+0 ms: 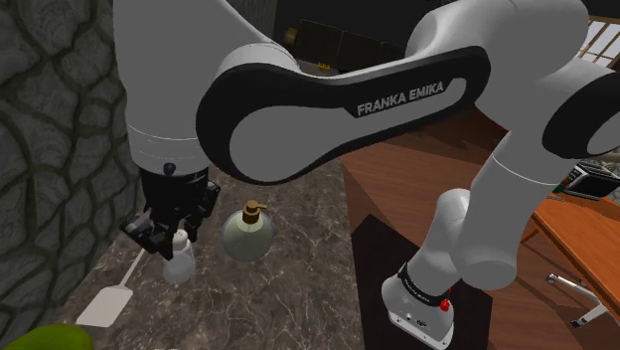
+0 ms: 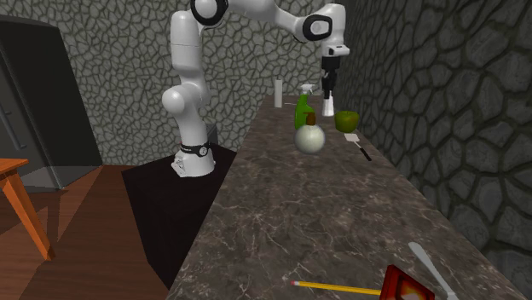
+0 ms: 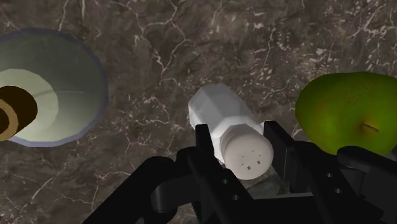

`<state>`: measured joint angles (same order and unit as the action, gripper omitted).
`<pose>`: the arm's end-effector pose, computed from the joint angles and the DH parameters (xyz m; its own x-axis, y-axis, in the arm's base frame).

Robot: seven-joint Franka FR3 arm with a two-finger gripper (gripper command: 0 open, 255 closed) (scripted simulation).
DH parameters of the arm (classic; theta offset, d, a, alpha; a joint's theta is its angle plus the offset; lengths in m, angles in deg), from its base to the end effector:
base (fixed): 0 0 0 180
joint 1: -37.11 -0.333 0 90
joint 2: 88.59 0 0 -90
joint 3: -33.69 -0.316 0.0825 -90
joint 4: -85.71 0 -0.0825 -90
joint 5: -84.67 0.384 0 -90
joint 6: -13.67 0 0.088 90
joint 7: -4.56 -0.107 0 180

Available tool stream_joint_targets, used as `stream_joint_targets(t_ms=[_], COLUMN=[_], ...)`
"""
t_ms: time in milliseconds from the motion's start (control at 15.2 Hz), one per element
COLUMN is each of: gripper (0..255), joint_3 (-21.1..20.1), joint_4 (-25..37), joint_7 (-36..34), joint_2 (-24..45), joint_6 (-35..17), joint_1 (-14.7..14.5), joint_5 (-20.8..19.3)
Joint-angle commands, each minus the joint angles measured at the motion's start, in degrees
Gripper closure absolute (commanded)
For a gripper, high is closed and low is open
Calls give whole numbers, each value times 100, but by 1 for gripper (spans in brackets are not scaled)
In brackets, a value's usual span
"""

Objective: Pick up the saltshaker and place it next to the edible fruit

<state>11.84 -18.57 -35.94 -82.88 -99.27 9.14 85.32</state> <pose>0.3884 0.4506 0.4873 0.9879 0.1546 0.0134 0.1552 -0.9851 -0.0742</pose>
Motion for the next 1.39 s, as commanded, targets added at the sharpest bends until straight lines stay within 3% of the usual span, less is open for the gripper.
stream_joint_targets(t_ms=[0, 1320], gripper=[255, 255], joint_3=[2, 38], joint_4=[-128, -1018], joint_7=[-1, -110], joint_2=[28, 554], joint_6=[-158, -1538], joint_1=[-1, -54], joint_5=[-10, -239])
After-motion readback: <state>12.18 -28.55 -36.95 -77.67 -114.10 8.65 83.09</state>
